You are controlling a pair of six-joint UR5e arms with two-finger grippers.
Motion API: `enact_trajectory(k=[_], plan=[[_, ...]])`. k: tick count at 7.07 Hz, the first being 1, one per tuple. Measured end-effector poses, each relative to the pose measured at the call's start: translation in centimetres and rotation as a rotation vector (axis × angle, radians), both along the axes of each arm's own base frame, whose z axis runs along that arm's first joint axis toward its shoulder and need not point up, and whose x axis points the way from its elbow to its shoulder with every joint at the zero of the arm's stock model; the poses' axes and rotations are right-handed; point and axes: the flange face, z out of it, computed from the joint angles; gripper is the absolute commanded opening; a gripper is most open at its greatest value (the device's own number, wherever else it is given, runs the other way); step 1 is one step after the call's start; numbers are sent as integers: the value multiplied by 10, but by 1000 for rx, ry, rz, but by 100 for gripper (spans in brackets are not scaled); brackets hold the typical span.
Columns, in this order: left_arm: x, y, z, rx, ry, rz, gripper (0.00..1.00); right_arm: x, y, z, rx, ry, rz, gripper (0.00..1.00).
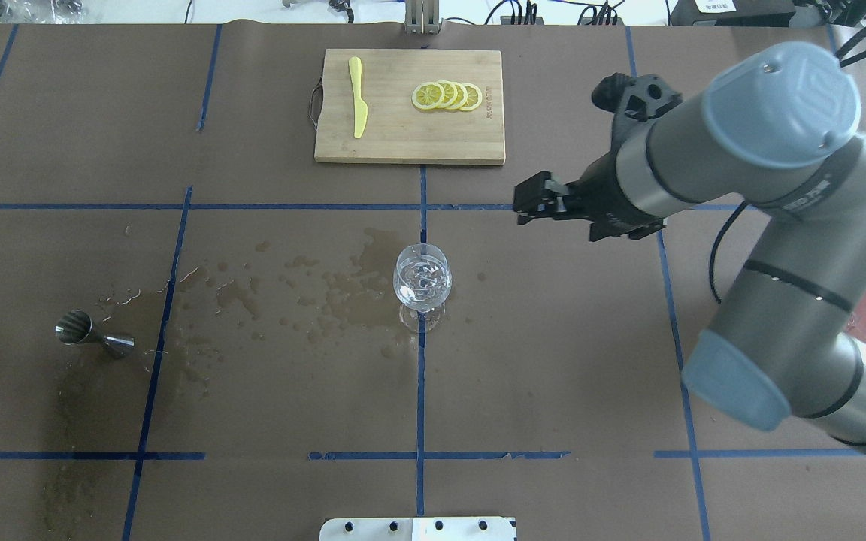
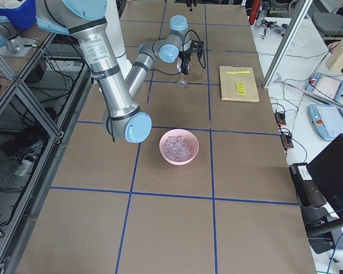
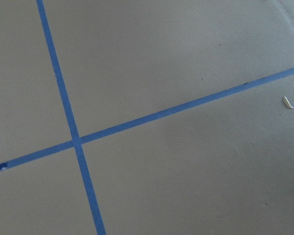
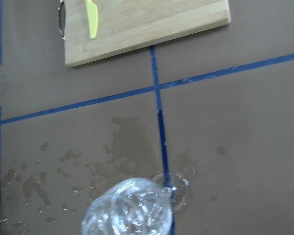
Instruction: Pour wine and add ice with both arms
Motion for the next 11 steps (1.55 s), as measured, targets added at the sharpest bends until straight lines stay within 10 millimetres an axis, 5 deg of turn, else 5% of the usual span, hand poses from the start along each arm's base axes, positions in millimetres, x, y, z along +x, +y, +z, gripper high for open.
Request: enact_trajectory(k=[2, 4, 7, 9, 10, 11], plan=[[-3, -10, 4, -70, -33, 8, 100, 93, -38, 98, 73, 151, -44, 100], [-22, -43, -15, -165, 0, 39, 100, 186, -72, 192, 110, 259, -116, 100], [-82, -109, -63, -221, -40, 71, 100, 319, -101, 336, 127, 292, -249, 100], [-110, -111, -77, -298, -26, 62, 100, 362, -88, 413, 96, 273, -302, 100], [-112, -98, -80, -317, 6, 63, 100, 368, -79, 434, 91, 250, -325, 100], [-112, -82, -82, -318, 20, 65, 100, 369, -76, 435, 97, 233, -329, 100]])
